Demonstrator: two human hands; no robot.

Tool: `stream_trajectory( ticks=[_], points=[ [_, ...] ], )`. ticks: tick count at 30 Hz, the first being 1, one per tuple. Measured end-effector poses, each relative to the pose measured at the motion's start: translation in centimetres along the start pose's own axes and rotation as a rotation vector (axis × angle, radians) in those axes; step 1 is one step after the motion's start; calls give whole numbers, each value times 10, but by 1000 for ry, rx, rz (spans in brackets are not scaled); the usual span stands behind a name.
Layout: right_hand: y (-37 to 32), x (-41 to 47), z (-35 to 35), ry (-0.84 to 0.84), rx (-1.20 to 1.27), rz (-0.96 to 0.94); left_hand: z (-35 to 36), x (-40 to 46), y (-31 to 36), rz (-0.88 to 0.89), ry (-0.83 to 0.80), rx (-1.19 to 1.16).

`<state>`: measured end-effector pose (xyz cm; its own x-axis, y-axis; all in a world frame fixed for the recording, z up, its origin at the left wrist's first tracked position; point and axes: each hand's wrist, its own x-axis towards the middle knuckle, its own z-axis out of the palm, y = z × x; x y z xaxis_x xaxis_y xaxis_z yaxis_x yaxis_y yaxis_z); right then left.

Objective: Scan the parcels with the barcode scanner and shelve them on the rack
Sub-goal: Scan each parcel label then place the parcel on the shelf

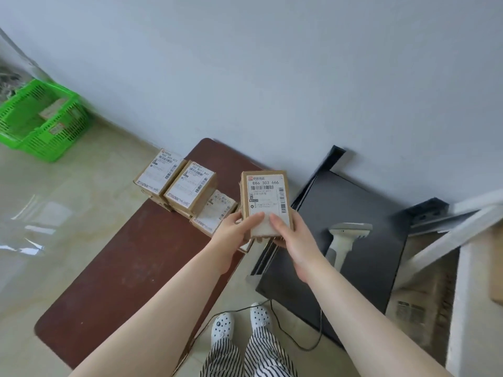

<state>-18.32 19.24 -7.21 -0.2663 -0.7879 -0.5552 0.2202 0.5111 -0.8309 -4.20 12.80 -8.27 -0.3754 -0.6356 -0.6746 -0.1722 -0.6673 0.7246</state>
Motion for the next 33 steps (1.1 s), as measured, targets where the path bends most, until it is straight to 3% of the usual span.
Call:
stream_trajectory(
  ticks=[7,10,12,14,17,21,27,30,33],
  points=[
    [1,-14,-38,83,-77,-84,32,-1,9,58,-29,62],
    [20,-13,-66,565,-280,-216,35,3,6,48,11,36],
    [32,-12,-86,864,-358,-166,31,5,4,24,45,23],
    [46,-5,-99,930,-385,12,27,5,1,10,73,-5],
    [61,6,-105,855,-405,196,23,3,-2,-4,99,-46],
    [61,15,-105,786,-431,204,18,1,-5,-12,116,-49],
    [40,10,-102,690,-187,155,14,-1,-6,-25,122,-69],
    [6,-3,-104,433,-60,46,12,-2,-1,-26,111,-65],
    [-33,-18,-104,91,-114,-32,9,-4,5,-18,98,-59]
  ],
)
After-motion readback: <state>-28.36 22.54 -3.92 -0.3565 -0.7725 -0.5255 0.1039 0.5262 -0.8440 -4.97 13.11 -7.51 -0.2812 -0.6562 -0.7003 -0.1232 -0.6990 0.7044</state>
